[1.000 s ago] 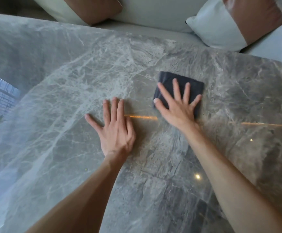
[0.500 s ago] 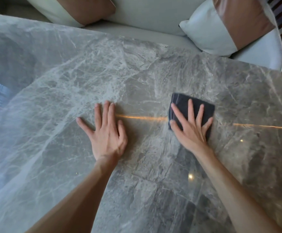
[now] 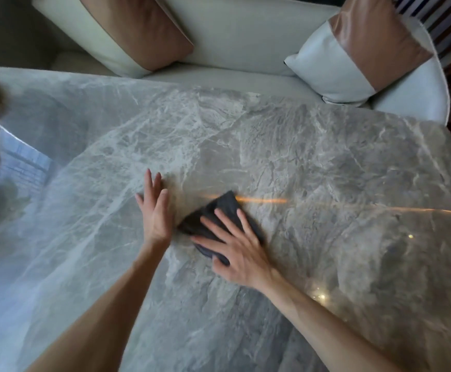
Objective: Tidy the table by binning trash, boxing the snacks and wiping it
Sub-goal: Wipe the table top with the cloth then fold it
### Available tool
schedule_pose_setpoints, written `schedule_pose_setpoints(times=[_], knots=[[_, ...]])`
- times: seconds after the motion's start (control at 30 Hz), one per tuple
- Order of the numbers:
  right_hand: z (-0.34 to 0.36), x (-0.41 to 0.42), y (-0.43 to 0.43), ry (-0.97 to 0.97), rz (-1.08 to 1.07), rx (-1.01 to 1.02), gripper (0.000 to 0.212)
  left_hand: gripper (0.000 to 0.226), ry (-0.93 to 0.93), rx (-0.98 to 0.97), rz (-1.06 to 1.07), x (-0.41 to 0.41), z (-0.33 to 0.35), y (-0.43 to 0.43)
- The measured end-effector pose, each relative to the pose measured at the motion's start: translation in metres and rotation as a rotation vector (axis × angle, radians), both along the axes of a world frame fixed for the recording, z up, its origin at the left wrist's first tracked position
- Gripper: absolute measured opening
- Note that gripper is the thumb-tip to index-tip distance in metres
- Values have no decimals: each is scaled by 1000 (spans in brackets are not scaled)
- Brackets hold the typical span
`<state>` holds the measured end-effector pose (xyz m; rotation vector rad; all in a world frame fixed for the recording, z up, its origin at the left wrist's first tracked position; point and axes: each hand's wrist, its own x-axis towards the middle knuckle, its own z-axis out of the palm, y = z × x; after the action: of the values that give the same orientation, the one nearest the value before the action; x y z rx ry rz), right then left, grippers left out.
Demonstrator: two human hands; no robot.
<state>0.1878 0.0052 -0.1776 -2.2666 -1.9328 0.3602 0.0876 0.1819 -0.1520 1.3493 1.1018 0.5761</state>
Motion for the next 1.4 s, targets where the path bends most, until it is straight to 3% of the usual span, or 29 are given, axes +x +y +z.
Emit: schedule_pose_setpoints(times=[0.1,0.2,0.3,0.43,0.53,0.6,0.7,0.77,0.83,0.93,1.03,1.17,1.4], knots=[[10,4,-53,149,110,-23,66,60,-49,-71,61,-28,24,-8],[26,18,-88,372,23,-20,58,59,-43,-63,116,-50,43,-35],[46,8,-97,740,-134,-137,52,57,-9,-124,154,-59,63,-76],[75,-31,-90,1381,-333,-499,48,48,31,-217,134,-76,91,-114],[97,-41,-78,1849,-500,-514,60,40,104,-284,24,-98,113,-113],[120,-43,-65,2051,-505,-477,60,39,132,-396,-76,-110,132,-110],[148,-40,-46,2233,-542,-458,54,56,129,-572,-163,-121,158,-108],[163,-36,-37,2332,-489,-461,72,58,50,-628,-184,-125,169,-107],[183,-33,-29,2391,-420,-484,93,56,-45,-641,-172,-130,179,-108],[200,-34,-20,2354,-396,-505,100,49,-116,-649,-202,-140,187,-106],[206,-38,-7,2270,-437,-556,89,33,-161,-654,-203,-156,186,-98],[207,-47,15,2018,-419,-629,60,27,-185,-653,-124,-188,184,-79],[197,-106,80,1778,-373,-707,49,22,-128,-692,-58,-270,174,-20]])
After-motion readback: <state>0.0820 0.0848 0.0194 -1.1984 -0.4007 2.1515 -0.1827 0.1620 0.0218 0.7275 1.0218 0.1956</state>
